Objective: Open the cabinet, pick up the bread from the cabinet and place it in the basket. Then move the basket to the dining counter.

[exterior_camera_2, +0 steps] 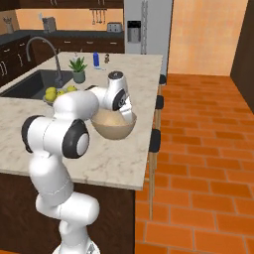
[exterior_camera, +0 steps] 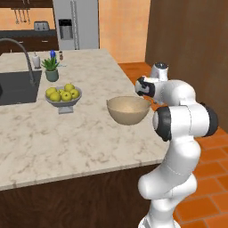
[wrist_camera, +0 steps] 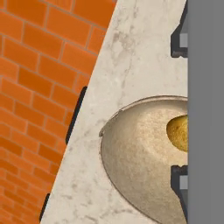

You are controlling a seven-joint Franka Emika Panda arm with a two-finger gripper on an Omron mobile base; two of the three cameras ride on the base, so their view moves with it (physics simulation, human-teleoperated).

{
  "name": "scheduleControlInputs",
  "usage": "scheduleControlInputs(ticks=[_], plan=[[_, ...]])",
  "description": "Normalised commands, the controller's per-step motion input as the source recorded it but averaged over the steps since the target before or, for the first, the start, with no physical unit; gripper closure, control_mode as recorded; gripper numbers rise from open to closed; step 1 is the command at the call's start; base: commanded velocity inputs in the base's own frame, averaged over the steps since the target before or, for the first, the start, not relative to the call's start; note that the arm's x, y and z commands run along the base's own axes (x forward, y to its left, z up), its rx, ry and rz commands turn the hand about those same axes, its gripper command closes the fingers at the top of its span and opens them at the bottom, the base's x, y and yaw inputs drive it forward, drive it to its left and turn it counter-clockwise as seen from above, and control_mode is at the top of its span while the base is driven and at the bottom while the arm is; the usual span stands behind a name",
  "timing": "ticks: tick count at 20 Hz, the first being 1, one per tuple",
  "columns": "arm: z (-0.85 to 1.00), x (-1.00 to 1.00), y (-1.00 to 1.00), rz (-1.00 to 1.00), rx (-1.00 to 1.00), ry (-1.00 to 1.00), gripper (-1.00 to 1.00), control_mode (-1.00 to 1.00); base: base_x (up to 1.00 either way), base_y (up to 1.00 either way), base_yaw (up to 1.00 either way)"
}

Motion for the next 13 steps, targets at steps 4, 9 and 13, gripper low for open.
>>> scheduleControlInputs(ticks=[4,9,13], plan=[[0.62,-0.88,0.00,0.00,0.00,0.00,-1.00,-1.00,0.00,0.00,0.00],[0.24,-1.00,0.09,0.00,0.00,0.00,-1.00,-1.00,0.00,0.00,0.00],[0.28,-1.00,0.41,0.00,0.00,-0.06,-1.00,-1.00,0.00,0.00,0.00]])
